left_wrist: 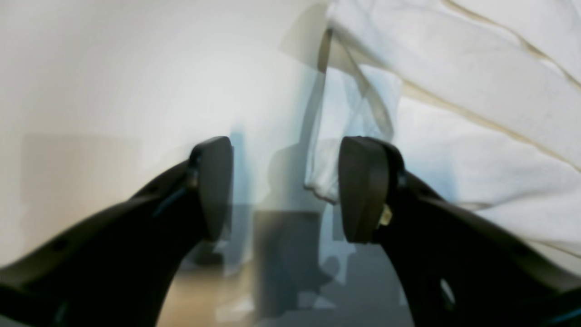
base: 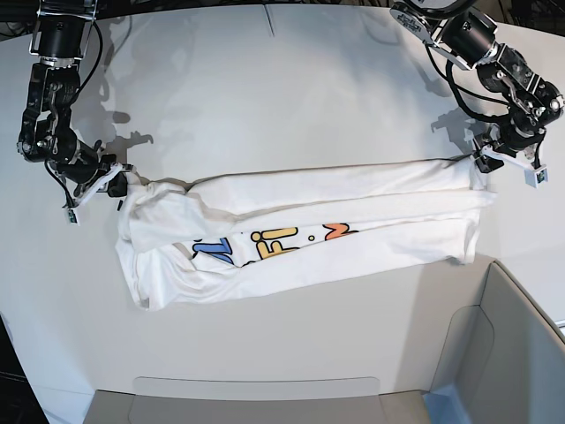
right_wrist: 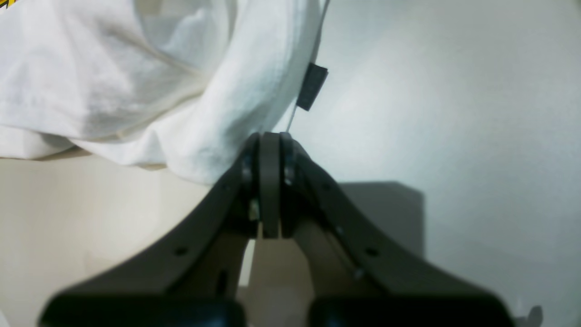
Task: Layout the t-shirt on the table in an organized manner, then fold the t-shirt properly
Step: 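Close both grippers on the two ends of the folded edge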
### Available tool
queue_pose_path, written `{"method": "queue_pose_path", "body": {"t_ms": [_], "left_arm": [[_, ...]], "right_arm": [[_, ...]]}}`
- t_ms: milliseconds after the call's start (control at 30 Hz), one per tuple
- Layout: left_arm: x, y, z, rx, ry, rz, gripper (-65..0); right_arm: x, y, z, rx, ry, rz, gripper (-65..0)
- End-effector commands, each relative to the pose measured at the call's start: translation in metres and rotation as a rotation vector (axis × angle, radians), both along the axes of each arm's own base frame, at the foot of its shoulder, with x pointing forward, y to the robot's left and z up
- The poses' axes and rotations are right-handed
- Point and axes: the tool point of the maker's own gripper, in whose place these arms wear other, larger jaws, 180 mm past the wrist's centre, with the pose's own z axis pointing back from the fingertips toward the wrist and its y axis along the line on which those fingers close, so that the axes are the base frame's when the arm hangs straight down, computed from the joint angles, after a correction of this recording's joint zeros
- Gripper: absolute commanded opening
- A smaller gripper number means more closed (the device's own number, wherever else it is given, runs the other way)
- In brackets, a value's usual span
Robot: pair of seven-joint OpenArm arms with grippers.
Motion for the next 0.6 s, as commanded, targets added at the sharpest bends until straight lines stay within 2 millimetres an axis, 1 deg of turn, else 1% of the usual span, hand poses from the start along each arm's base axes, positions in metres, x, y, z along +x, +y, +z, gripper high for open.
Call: {"method": "queue_pose_path", "body": {"t_ms": [0, 100, 233, 300, 400, 500, 567], "left_arm": [[0.011, 0.005, 0.014, 0.020, -0.052, 0.001, -27.3], [0.021, -0.004, 0.020, -0.029, -0.085, -0.009, -27.3], [0.029, -0.014, 0.028, -0.100, -0.137, -0.028, -27.3], [0.031, -0.015, 0.031, -0.108, -0.156, -0.030, -27.3], [0.036, -0.021, 0.029, -0.097, -0.150, -0.055, -27.4], [0.040, -0.019, 0.033, -0.080, -0.186, -0.051, -27.4], [0.035, -0.017, 0.030, -0.074, -0.188, -0.044, -27.4]], "right_arm": [[0.001, -0.007, 0.004, -0.037, 0.003, 0.017, -65.0], [0.001, -0.007, 0.004, -0.037, 0.003, 0.017, -65.0], [0.001, -0.007, 0.004, -0.037, 0.003, 0.017, -65.0], [0.001, -0.007, 0.004, -0.037, 0.003, 0.017, -65.0], [0.001, -0.007, 0.004, -0.037, 0.003, 0.017, -65.0], [0.001, -0.007, 0.004, -0.037, 0.005, 0.017, -65.0], [0.001, -0.007, 0.004, -0.037, 0.005, 0.017, -65.0]]}}
